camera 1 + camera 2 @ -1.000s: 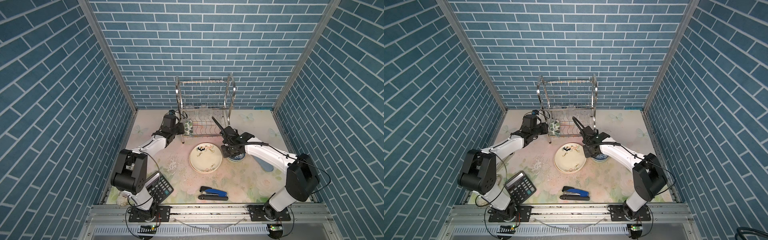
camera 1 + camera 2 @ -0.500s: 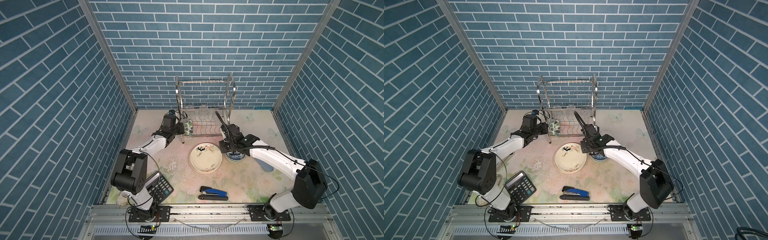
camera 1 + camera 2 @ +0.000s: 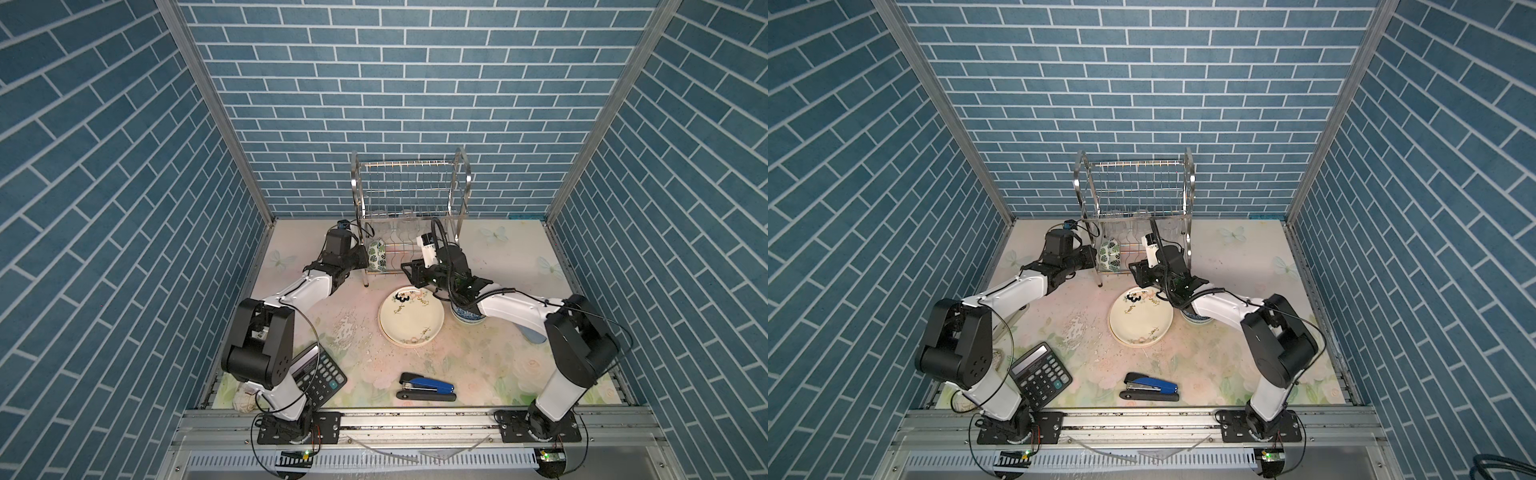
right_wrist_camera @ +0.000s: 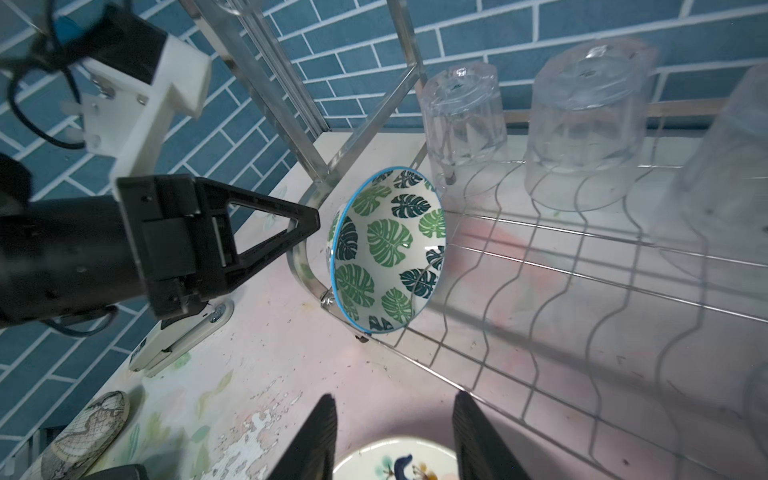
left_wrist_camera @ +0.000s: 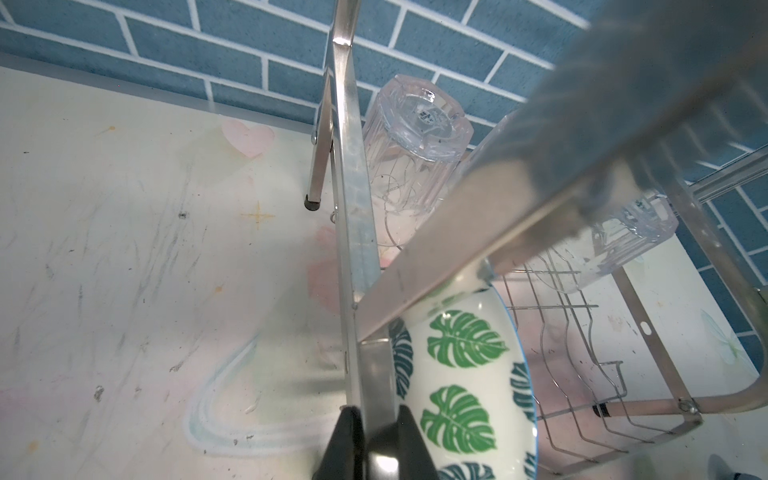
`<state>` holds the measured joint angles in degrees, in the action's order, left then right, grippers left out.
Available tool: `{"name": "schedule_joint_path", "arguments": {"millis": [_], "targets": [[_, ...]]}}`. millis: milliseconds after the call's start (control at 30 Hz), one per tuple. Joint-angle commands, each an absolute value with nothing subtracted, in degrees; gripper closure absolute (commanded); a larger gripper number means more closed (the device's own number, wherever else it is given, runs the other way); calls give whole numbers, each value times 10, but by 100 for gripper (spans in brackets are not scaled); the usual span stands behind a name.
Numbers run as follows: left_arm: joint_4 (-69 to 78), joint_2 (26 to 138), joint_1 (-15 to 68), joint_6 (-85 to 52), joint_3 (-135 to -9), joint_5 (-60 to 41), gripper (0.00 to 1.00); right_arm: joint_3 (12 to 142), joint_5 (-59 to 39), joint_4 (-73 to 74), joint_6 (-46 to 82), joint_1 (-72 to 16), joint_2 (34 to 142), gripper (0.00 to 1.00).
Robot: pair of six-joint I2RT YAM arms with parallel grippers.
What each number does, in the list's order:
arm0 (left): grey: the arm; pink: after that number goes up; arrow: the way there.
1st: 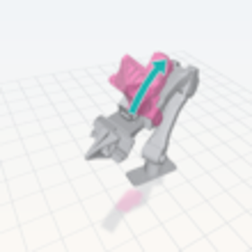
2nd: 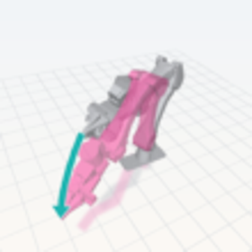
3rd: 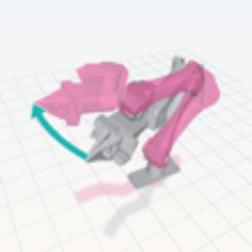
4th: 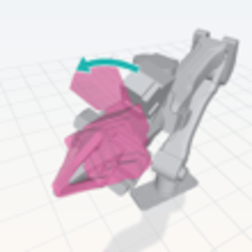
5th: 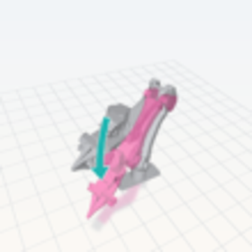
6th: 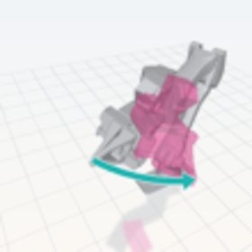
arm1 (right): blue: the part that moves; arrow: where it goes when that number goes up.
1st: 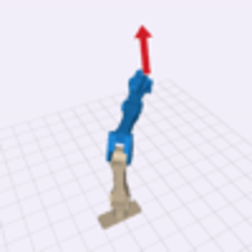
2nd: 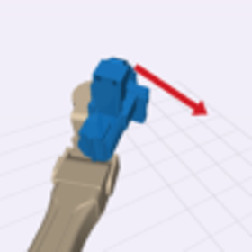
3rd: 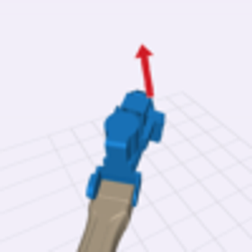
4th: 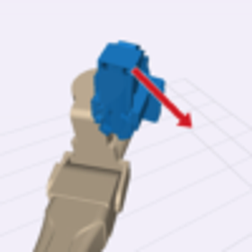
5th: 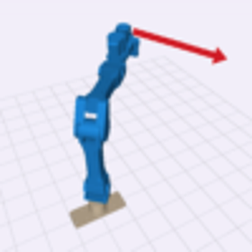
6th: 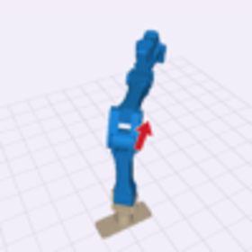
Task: Unload the mixed dishes from the dish rack
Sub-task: 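Open the right gripper and raise it toward the leaf-print bowl in the rack, then close the right gripper on the leaf-print bowl rim while left holds the rack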
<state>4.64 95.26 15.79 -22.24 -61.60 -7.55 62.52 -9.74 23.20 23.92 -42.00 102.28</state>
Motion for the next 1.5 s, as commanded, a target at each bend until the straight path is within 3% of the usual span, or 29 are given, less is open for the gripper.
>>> {"name": "schedule_joint_path", "arguments": {"millis": [0, 333, 967, 1267, 1467], "targets": [[27, 958, 158, -227, -626, -101, 100, 688, -147, 319, 261, -423, 1071, 53], [18, 964, 158, -221, -628, -97, 100, 759, -197, 387, 280, -423, 1163, 53], [14, 967, 158, -221, -632, -94, 100, 870, -221, 377, 342, -422, 1284, 54], [13, 966, 158, -221, -632, -95, 100, 895, -234, 372, 362, -424, 1314, 59], [12, 966, 158, -221, -631, -95, 100, 909, -237, 371, 378, -425, 1327, 69]]}}
